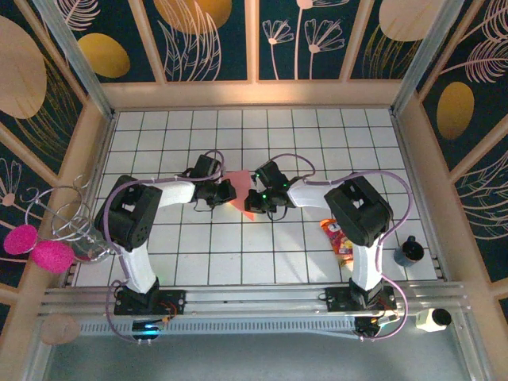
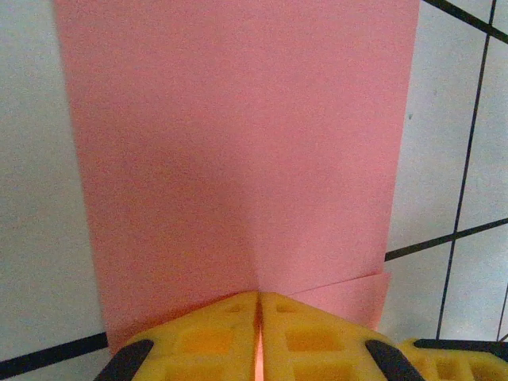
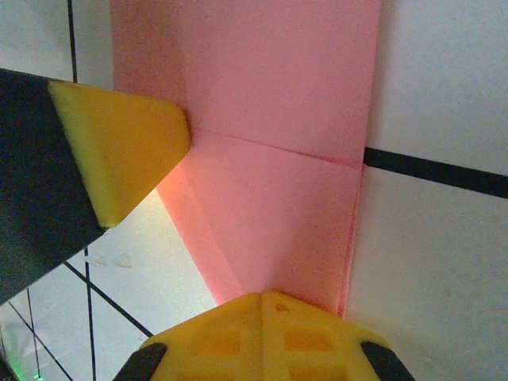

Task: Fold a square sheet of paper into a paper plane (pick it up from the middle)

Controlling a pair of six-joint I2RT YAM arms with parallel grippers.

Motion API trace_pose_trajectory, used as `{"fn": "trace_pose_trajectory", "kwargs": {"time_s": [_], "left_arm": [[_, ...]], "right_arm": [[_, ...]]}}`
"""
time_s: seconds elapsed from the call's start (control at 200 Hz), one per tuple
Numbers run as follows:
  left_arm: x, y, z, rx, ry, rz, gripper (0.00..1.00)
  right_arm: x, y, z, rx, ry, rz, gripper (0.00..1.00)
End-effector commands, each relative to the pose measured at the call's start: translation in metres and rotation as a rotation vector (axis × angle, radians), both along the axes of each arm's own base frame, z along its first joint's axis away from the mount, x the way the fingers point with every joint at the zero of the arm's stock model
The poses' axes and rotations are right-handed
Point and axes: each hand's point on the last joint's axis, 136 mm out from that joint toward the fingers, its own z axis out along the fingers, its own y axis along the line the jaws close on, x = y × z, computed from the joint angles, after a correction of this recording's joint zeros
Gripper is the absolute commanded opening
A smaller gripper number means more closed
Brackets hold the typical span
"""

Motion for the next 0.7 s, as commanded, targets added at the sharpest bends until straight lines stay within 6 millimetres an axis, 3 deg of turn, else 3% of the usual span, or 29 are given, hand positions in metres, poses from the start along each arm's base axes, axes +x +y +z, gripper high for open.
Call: {"fn": "trace_pose_trajectory", "kwargs": {"time_s": [0.0, 0.12, 0.475, 0.696], "left_arm": [[-0.009, 0.013, -0.022, 0.075, 0.059, 0.03, 0.1], [-0.011, 0.015, -0.027, 0.088, 0.068, 0.037, 0.09], [-0.013, 0.02, -0.033, 0.109, 0.086, 0.046, 0.08], [-0.016, 0.023, -0.037, 0.13, 0.098, 0.049, 0.08]], "right_arm": [[0.001, 0.003, 0.027, 0.064, -0.051, 0.036, 0.0], [-0.002, 0.018, 0.043, 0.127, -0.071, 0.083, 0.0], [-0.015, 0.015, 0.006, 0.081, 0.017, 0.091, 0.0], [-0.032, -0.001, -0.013, 0.033, 0.064, 0.096, 0.0]]}}
